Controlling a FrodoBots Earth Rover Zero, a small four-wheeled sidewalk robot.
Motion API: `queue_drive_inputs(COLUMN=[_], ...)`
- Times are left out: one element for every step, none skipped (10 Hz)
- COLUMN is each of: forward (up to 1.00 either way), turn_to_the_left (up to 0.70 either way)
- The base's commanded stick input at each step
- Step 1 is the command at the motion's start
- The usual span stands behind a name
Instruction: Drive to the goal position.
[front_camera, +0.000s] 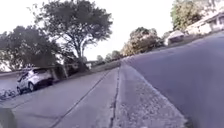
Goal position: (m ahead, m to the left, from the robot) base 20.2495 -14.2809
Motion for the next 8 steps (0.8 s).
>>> queue_drive_inputs(forward=[1.00,1.00,1.00,1.00,1.00,1.00,1.00,1.00], turn_to_the_left=[-0.40,-0.40,-0.40,-0.40,-0.40,-0.34,-0.09,0.00])
